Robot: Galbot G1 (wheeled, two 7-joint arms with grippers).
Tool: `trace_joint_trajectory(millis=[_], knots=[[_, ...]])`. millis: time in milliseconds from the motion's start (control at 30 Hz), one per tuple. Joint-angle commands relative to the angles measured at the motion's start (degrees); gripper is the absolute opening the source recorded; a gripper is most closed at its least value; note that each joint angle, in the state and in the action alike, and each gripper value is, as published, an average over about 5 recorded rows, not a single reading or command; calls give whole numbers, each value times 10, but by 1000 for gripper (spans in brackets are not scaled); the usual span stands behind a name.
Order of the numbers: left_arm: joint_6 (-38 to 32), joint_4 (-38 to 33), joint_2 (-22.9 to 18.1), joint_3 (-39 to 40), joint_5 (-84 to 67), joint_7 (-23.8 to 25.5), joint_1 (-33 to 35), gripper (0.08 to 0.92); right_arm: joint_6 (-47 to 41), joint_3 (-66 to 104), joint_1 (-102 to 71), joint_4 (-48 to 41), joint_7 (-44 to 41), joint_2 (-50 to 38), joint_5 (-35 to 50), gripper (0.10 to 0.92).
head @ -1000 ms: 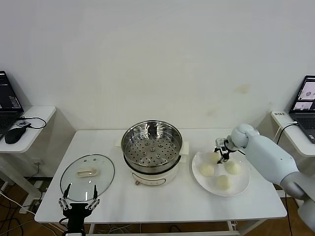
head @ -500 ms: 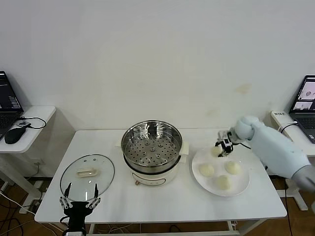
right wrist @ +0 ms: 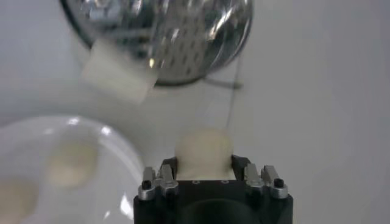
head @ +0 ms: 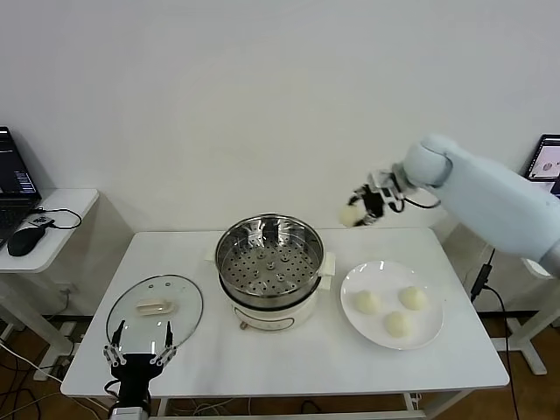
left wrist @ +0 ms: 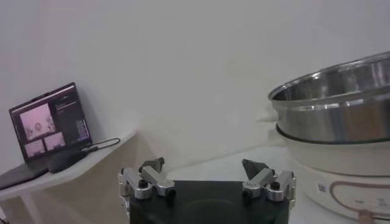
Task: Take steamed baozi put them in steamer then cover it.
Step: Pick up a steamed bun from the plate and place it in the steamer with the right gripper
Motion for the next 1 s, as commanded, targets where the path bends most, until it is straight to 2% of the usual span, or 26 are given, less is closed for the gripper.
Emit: trace_joint_trajectory(millis=[33,233,467,1000], knots=[[0,1,0,-2,-3,0,-1,823,66,-88,49,-43,31,141,36,569],[0,10,1,-8,-4,1,-8,823,141,-125,22,-83,36,185,-18,568],[-1,10,1,-9,-4,0,-9,823,227,-132,-11,-135,51,206,-127,569],[-3,18,-1,-9,-5,-2,-13,823,325,-71,-77,-261,116,249,-293,577]])
